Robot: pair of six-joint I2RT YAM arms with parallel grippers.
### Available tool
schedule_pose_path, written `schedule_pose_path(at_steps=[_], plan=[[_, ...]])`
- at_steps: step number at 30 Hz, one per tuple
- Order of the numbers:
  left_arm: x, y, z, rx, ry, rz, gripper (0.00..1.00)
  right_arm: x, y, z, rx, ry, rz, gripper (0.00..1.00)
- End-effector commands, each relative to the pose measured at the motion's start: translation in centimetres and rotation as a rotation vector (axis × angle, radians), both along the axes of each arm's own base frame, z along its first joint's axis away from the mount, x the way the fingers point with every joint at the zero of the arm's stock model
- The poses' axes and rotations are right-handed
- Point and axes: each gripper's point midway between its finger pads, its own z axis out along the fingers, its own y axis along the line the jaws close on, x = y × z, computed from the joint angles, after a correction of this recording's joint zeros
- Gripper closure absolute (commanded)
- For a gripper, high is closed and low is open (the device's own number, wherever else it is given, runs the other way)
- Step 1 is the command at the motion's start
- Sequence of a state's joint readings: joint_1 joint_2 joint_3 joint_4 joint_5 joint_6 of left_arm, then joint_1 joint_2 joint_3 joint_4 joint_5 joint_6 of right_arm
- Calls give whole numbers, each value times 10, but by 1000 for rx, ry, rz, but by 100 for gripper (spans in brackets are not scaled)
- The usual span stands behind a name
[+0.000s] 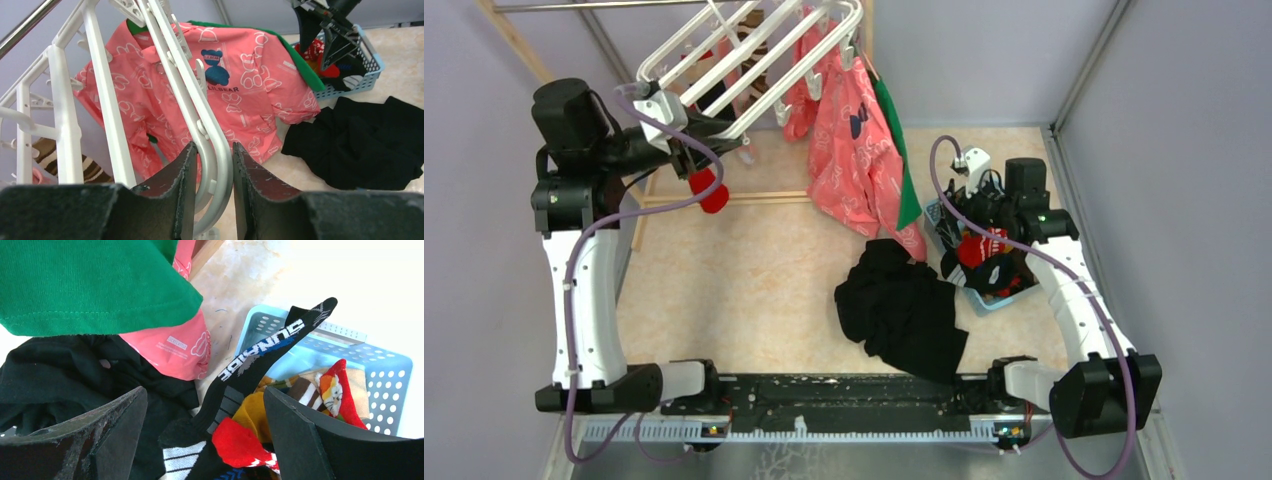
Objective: Remove the socks clipped to the hanger
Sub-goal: Adjust the hanger on the clothesline.
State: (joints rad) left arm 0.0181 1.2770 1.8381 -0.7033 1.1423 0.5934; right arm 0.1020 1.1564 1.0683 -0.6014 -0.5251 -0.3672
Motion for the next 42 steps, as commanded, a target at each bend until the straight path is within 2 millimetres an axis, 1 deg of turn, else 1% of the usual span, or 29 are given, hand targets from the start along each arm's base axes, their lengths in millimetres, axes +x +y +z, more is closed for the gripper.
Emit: schedule_pose_path(at_steps=[1,3,9,11,17,21,25,28,30,33,36,38,42], plan=[[3,12,-2,77,-68,101,97,9,0,18,-8,-63,10,14],[5,20,-7,117,-79,151,100,9,-1,19,-12,-64,10,14],[6,46,-16,221,-100,306,100,9,-2,14,-22,-61,10,14],[7,55,-15,247,-106,363,100,9,-2,11,-20,-56,10,14],[7,75,-10,299,-104,474,100,11,0,8,-11,-46,15,14],[8,80,-7,294,-89,514,100,11,0,8,-12,-48,16,14],[14,75,-3,244,-60,501,100,12,1,6,-12,-46,18,14],[24,73,0,215,-31,506,100,12,2,5,-9,-40,22,14],[29,68,0,199,-22,500,95,12,1,6,-9,-41,19,14],[36,54,-1,179,-7,475,82,12,1,8,-7,-43,18,14],[45,43,-3,168,-1,472,74,11,2,10,-4,-43,21,14],[53,36,-1,156,-4,475,71,11,2,10,-5,-41,20,14],[68,16,-2,137,-3,472,70,9,0,12,-11,-44,15,14]])
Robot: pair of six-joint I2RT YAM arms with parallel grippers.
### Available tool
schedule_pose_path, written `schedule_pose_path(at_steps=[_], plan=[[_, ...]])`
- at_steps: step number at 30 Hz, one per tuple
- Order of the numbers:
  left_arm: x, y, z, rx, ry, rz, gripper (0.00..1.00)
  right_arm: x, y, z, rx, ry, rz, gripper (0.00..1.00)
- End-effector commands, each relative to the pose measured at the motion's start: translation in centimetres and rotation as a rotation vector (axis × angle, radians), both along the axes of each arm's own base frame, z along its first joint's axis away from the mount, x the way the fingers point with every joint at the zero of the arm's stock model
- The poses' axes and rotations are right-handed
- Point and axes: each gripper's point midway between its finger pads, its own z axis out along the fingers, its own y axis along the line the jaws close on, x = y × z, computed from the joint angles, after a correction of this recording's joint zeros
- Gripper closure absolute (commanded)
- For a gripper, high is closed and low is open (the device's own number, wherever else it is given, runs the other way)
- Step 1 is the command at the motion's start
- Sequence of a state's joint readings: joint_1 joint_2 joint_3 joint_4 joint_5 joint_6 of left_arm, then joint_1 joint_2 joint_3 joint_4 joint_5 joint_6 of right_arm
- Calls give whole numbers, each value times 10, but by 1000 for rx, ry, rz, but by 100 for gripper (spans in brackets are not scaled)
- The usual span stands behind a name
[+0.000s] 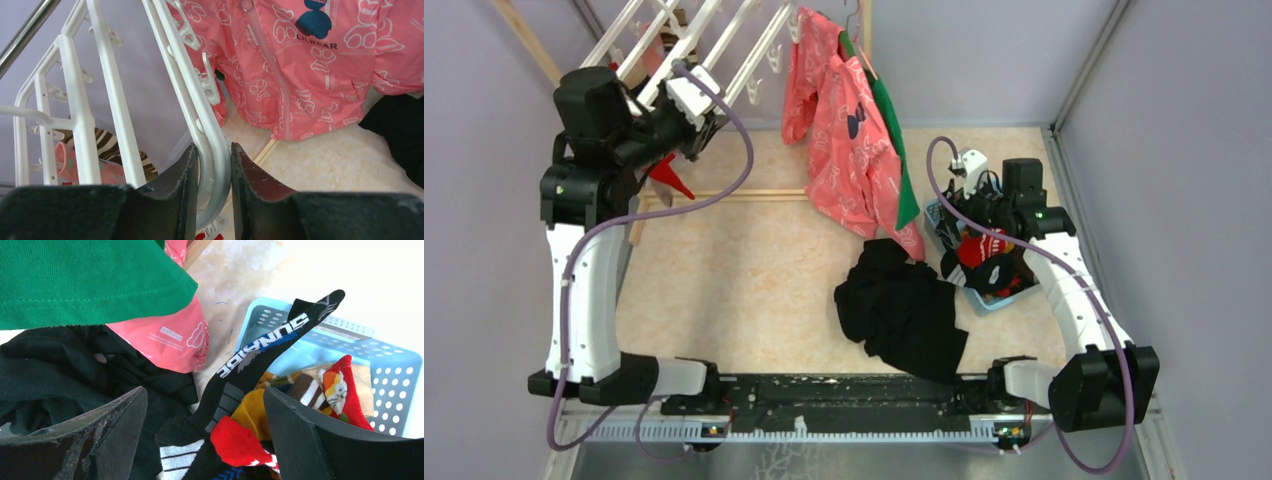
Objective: Remove the socks clipped to the hanger
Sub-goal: Adjust the hanger on the clothesline.
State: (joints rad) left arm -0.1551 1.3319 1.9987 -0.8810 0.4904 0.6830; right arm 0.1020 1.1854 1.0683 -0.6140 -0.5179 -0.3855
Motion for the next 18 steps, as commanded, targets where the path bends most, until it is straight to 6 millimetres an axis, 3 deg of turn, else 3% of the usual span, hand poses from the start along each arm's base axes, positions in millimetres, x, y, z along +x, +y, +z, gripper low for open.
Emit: schedule_pose_path(at_steps=[1,7,14,18], plan=[[26,-24,1,-39,-7,9,68,7,2,24,7,-73,10,14],[41,-62,0,-51,-29,-2,55,3,-2,30,-12,-84,5,14],[63,-99,5,-129,-65,14,49,-1,-5,36,-30,-95,4,14],[76,-126,6,-162,-97,19,41,-2,-6,40,-35,-101,1,14]])
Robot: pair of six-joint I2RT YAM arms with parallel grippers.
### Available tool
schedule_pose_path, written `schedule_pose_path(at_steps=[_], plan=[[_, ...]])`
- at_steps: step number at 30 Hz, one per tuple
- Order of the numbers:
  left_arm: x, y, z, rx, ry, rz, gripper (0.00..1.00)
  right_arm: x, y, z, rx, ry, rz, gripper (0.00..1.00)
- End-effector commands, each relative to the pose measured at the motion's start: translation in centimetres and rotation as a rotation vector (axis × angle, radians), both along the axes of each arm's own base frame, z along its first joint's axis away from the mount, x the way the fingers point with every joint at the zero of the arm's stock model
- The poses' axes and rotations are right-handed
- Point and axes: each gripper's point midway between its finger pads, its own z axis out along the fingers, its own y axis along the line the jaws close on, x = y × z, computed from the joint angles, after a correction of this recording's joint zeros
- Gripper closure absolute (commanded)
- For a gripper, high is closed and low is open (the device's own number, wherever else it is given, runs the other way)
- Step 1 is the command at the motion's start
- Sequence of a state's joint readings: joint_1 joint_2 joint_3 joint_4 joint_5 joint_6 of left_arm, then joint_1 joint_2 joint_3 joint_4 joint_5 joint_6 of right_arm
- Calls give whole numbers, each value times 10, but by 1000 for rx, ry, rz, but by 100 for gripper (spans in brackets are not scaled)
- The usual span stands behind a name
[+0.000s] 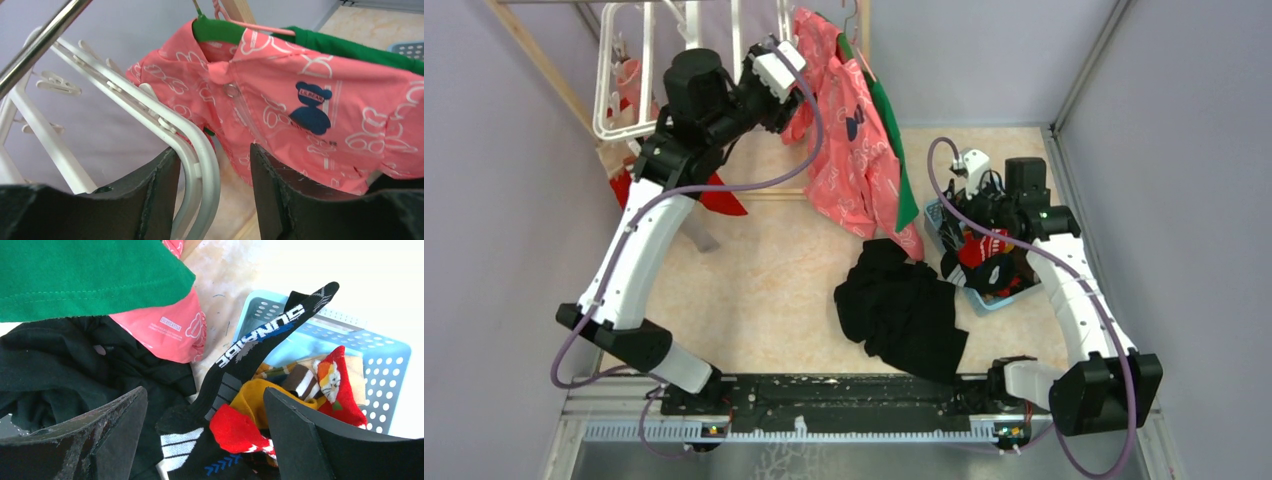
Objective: Remove the socks clipped to the hanger
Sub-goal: Adjust the hanger on the clothesline.
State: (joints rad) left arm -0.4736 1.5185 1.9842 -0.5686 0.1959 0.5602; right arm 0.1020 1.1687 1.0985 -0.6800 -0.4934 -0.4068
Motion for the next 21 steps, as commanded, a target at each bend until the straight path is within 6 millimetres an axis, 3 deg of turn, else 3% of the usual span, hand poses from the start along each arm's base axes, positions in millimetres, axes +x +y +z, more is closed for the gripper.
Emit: schedule_pose_path(at_steps=[1,7,10,12,21], plan=[[19,-30,12,-83,-61,33,38,5,-1,35,-5,-108,9,14],[43,-60,20,-107,-112,94,22,1,-2,36,-6,-101,7,14],[43,-69,27,-117,-128,113,7,-1,-3,35,-9,-99,3,14],[36,-70,35,-132,-139,104,1,-2,-3,35,-13,-97,2,14],[-29,-55,67,-227,-160,-39,1,-2,-3,33,-10,-97,6,14]])
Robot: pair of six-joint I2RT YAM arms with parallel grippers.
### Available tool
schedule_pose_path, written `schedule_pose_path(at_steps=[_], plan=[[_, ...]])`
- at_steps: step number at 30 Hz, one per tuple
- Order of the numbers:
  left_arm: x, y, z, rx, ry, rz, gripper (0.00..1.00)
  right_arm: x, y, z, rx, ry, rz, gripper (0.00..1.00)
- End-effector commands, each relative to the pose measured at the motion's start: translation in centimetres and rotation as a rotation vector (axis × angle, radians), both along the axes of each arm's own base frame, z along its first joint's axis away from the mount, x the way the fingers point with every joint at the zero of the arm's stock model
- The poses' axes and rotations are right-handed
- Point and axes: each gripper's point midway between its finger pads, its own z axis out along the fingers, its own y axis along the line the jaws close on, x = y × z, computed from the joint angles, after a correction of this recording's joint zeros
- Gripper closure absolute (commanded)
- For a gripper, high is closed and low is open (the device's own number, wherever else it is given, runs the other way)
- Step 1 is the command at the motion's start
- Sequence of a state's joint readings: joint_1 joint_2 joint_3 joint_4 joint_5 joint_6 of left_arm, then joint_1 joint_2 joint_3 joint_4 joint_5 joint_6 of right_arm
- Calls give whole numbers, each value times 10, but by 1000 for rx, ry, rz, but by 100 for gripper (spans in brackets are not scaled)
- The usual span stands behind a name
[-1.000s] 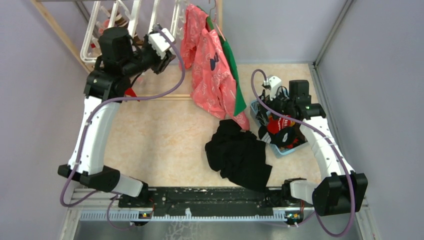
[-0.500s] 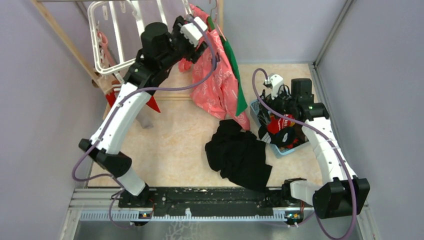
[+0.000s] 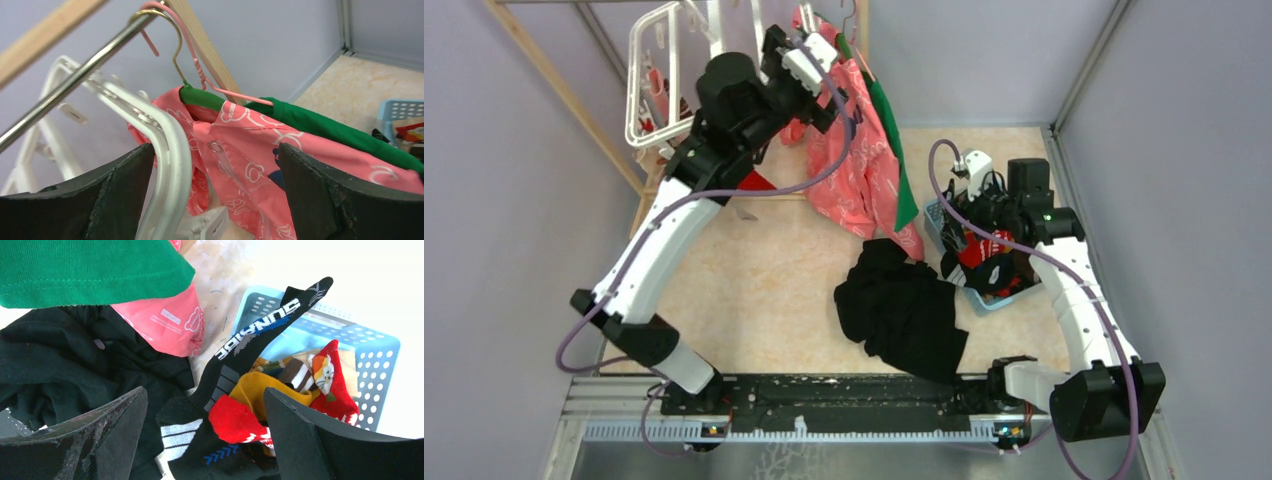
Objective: Remove the socks clipped to the hanger
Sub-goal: Adjust the hanger on the clothesline.
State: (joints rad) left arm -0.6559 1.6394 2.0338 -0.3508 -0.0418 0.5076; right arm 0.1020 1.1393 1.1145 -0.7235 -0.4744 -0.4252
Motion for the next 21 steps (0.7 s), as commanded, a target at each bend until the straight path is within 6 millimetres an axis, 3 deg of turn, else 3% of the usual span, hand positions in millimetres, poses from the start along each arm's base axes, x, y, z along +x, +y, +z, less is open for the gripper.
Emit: schedule_pose_path(at_steps=[1,6,10,21], plan=[[-53,10,45,-101,-69,-119,1,6,3,25,17,-82,11,14],[-74,27,45,-66,-101,-125,1,6,6,25,35,-71,17,14],[-76,36,40,-32,-114,-92,1,5,7,27,42,-70,17,14],[-82,28,39,-60,-87,-147,1,1,5,26,37,-73,12,14]])
